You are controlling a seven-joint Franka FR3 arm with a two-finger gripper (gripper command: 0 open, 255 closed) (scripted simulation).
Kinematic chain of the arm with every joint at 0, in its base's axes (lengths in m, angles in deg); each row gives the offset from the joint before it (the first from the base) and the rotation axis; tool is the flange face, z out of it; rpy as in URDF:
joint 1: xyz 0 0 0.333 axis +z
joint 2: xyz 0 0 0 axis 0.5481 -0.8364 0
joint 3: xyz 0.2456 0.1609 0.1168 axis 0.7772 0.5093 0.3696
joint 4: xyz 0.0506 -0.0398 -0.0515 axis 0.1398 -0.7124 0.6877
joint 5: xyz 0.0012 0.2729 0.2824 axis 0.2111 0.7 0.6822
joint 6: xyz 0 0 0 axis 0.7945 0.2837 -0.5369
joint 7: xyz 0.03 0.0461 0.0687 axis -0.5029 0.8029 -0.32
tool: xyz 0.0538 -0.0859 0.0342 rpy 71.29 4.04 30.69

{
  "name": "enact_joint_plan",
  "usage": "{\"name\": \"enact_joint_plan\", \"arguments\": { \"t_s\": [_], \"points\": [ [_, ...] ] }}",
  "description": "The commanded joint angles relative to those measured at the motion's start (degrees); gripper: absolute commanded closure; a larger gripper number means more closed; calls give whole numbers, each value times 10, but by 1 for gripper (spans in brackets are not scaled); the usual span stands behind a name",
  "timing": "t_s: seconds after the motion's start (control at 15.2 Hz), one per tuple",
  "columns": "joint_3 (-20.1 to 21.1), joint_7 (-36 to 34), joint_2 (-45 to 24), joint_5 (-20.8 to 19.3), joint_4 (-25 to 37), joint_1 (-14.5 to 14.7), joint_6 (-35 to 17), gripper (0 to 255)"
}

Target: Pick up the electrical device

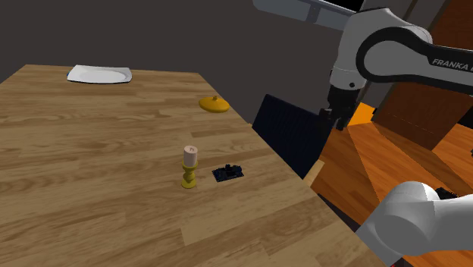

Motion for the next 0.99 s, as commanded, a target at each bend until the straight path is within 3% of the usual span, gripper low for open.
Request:
{"name": "enact_joint_plan", "arguments": {
  "t_s": [0.0, 0.46, 0.92],
  "points": [
    [0, 0, 0, 0, 0, 0, 0, 0],
    [101, -204, 26, 109, -57, -5, -74, 0],
    [218, -403, -12, 199, -62, -23, -178, 0]
  ]
}}
